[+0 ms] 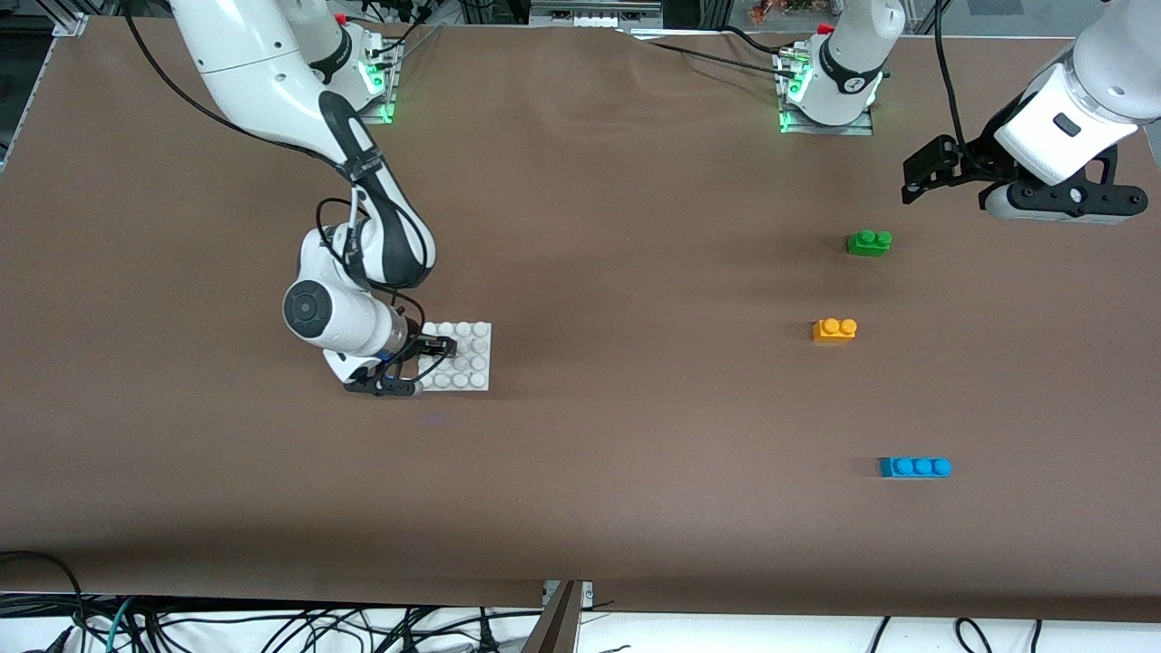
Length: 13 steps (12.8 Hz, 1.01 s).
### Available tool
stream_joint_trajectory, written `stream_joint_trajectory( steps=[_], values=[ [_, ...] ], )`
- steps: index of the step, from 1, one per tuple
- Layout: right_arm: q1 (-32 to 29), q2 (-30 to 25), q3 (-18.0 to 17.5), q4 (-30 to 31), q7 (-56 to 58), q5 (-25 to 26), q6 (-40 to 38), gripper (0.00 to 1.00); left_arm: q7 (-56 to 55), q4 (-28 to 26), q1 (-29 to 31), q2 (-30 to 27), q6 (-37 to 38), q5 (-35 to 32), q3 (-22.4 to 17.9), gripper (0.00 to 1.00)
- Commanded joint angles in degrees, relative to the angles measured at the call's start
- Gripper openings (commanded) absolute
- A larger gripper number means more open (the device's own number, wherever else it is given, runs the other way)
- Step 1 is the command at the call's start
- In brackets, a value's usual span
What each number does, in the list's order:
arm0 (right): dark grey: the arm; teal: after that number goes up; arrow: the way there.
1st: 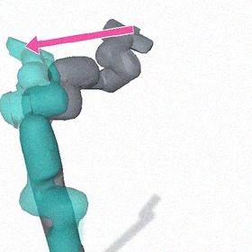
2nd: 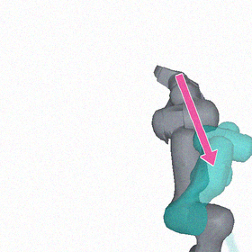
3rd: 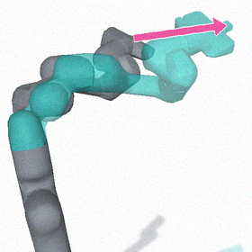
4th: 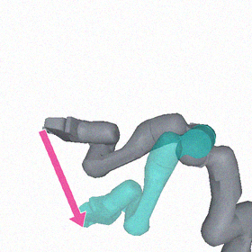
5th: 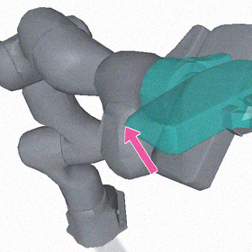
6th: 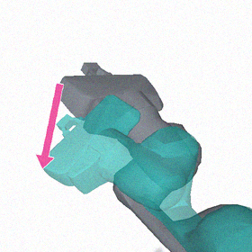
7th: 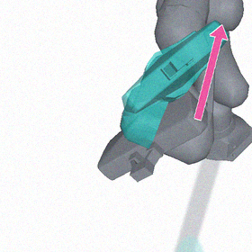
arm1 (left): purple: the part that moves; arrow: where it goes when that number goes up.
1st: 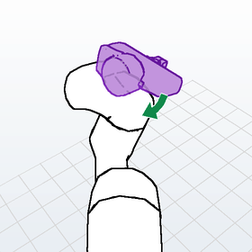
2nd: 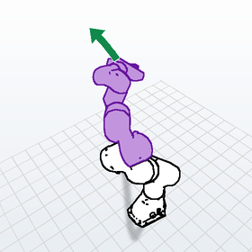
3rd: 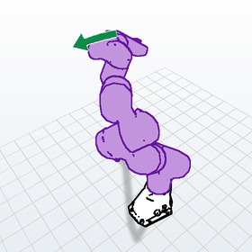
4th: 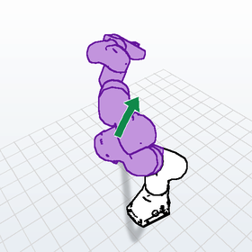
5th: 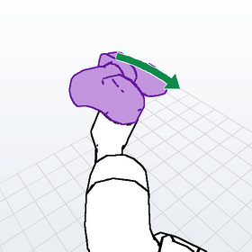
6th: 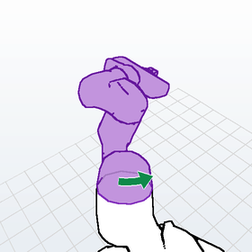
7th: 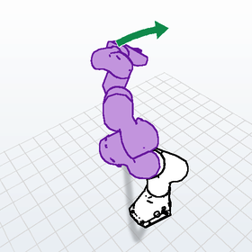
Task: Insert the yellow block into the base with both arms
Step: 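Slide the white base plate with the right gripper toward the table middle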
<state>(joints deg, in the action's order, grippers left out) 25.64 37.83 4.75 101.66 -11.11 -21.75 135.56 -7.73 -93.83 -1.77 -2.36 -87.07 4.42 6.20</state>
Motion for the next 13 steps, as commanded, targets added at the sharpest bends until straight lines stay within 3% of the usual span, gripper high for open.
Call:
stream_joint_trajectory(
  steps=[1,13],
  values=[
    [1.9,2.6,0.1,-2.9,-1.9,-0.7,0.1,0.66,0.5,1.9,0.4,1.5,1.0,-1.4,0.0,1.00],
    [8.0,4.6,0.1,-7.2,-9.4,-1.2,0.2,0.66,0.5,2.0,0.4,1.7,0.9,-1.4,0.0,1.00]
  ],
)
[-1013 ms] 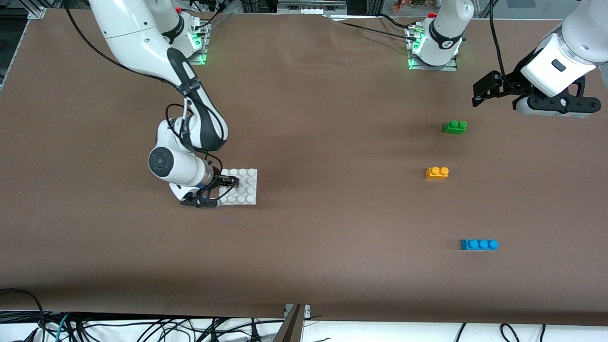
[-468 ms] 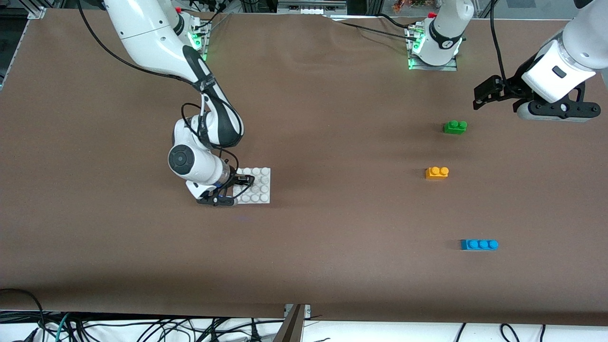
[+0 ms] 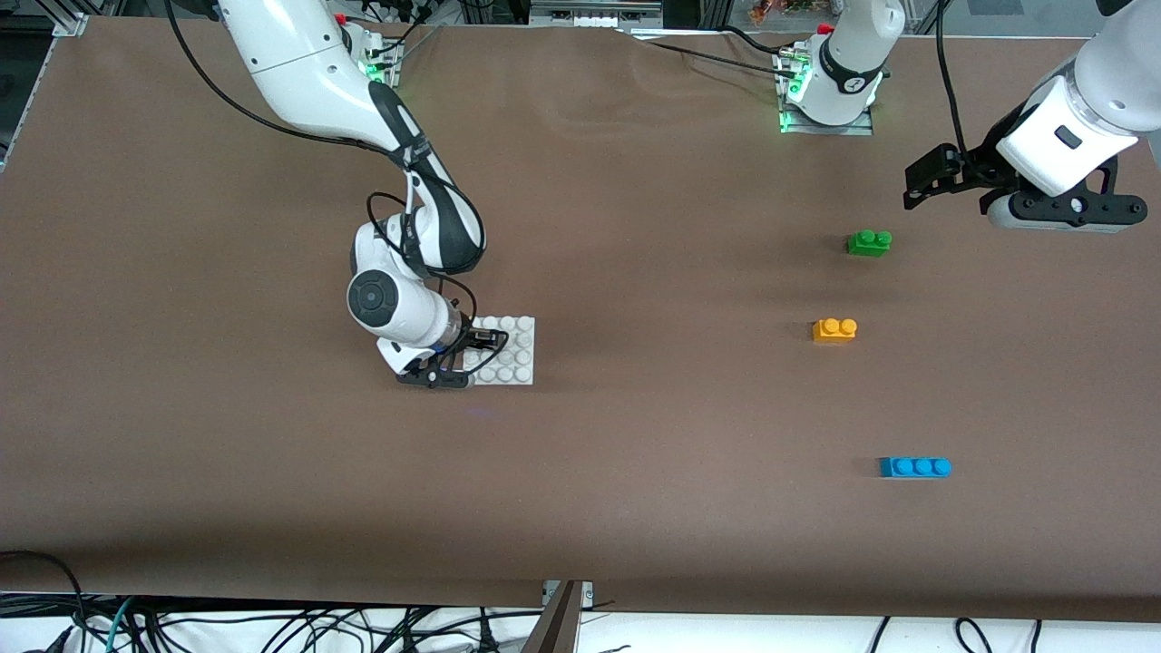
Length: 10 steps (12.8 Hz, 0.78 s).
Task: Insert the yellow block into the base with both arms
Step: 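Slide the white base plate with the right gripper toward the table middle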
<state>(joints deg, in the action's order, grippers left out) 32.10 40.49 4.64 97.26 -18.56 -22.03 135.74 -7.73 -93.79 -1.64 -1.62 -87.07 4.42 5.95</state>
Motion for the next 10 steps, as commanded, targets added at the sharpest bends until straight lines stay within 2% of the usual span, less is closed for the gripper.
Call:
stream_joint_trajectory(
  steps=[1,10],
  values=[
    [1.7,2.3,0.2,-3.3,-2.0,-1.0,0.1,0.66,0.5,1.9,0.2,0.8,0.9,-1.5,0.3,1.00],
    [6.0,5.6,0.2,-7.9,-7.6,-1.0,0.1,0.66,0.0,1.9,0.6,1.0,1.0,-1.5,0.2,1.00]
  ],
)
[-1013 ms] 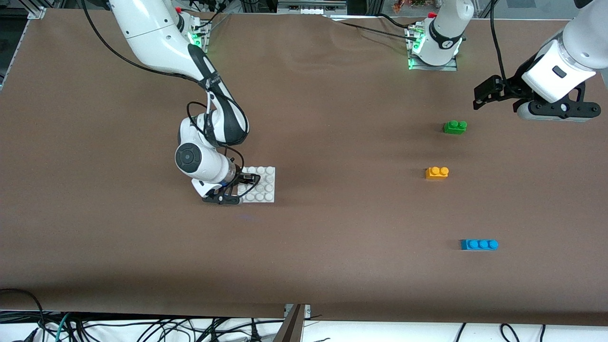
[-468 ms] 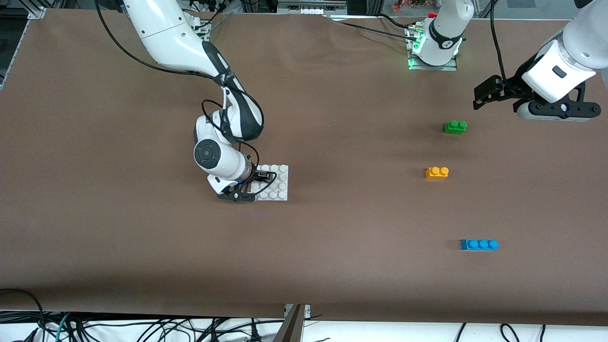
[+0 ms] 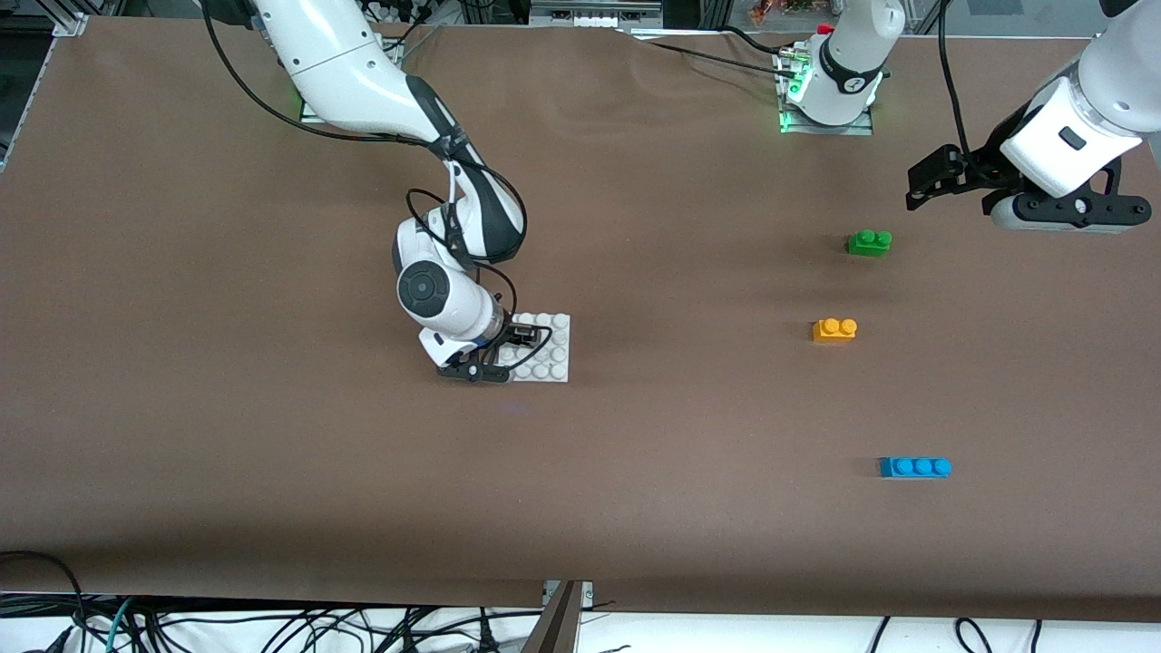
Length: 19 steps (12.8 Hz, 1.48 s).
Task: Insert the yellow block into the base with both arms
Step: 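Slide the white base plate with the right gripper toward the table middle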
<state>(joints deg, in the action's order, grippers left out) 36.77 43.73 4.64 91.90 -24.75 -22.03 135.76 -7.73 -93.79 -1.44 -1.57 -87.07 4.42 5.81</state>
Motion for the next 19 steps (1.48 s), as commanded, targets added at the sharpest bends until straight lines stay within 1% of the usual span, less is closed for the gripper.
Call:
stream_joint_trajectory(
  steps=[1,5,15,19],
  values=[
    [1.7,2.3,0.1,-2.8,-1.7,-1.0,0.0,0.66,0.0,1.9,0.3,1.0,1.0,-1.5,0.3,1.00],
    [3.5,3.1,0.1,-3.8,-2.8,-1.0,0.4,0.66,-0.1,1.8,0.4,1.0,1.1,-1.5,0.3,1.00],
    [6.7,8.7,0.1,-12.1,-6.2,-1.1,0.6,0.66,-0.2,1.8,0.5,1.0,1.2,-1.5,0.2,1.00],
    [8.6,9.3,0.1,-12.7,-6.2,-1.0,0.8,0.66,-0.2,1.8,0.6,1.0,1.2,-1.5,0.2,1.00]
  ],
)
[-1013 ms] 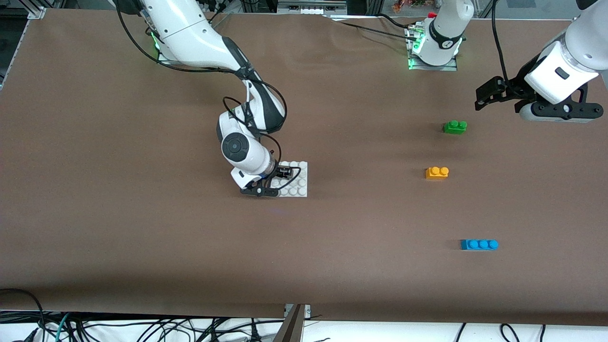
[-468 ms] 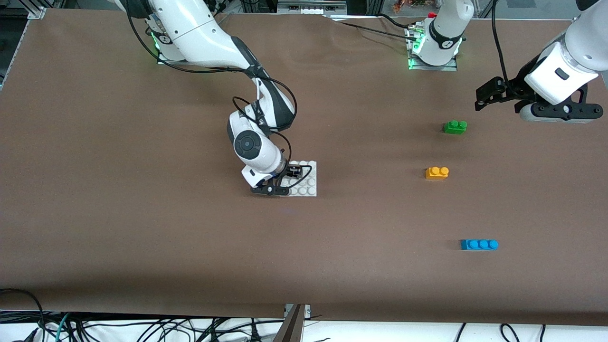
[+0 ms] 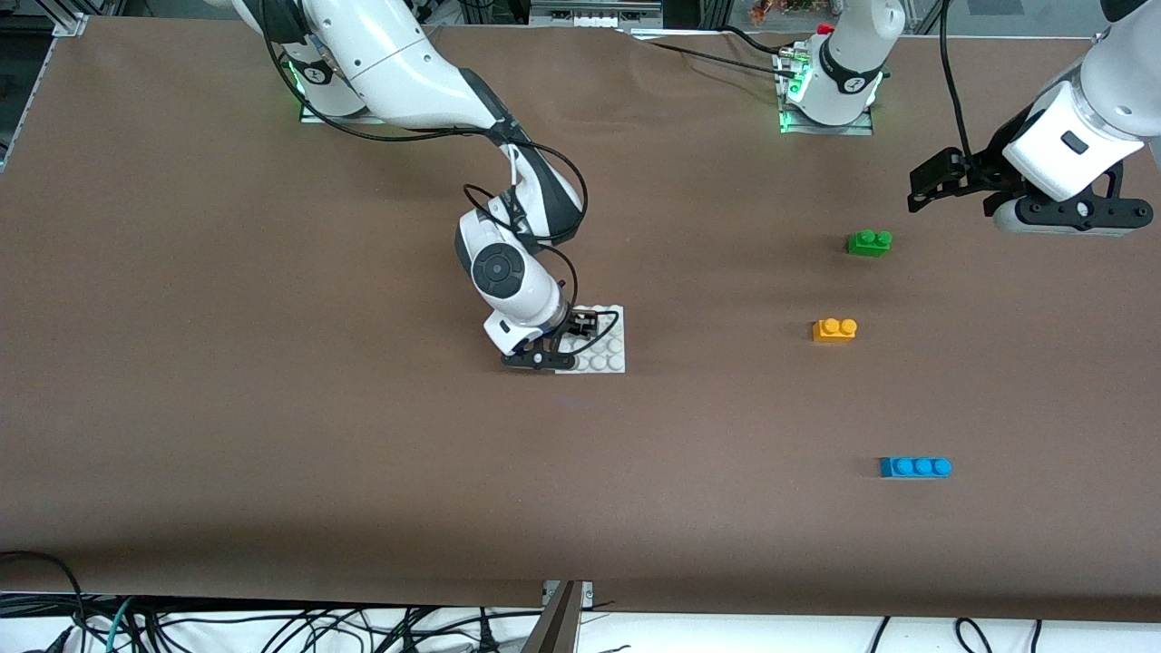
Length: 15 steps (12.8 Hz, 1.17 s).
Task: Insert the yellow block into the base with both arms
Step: 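Slide the white base plate with the right gripper toward the table middle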
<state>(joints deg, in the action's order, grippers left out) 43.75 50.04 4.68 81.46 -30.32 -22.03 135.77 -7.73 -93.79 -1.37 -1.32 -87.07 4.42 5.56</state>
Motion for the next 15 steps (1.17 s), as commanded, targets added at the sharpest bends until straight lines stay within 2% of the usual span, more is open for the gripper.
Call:
stream_joint_trajectory(
  steps=[1,8,15],
  values=[
    [1.8,3.0,0.1,-2.4,-1.0,-1.0,1.1,0.66,-0.2,1.8,0.8,0.7,1.2,-1.5,0.4,1.00],
    [3.4,6.5,0.1,-7.2,-5.1,-1.0,2.1,0.66,-0.2,1.6,1.0,0.7,1.6,-1.5,0.7,1.00],
    [4.9,8.9,0.1,-8.9,-7.6,-1.0,5.0,0.69,-0.2,1.7,1.2,1.5,1.3,-1.6,0.4,1.00]
  ],
)
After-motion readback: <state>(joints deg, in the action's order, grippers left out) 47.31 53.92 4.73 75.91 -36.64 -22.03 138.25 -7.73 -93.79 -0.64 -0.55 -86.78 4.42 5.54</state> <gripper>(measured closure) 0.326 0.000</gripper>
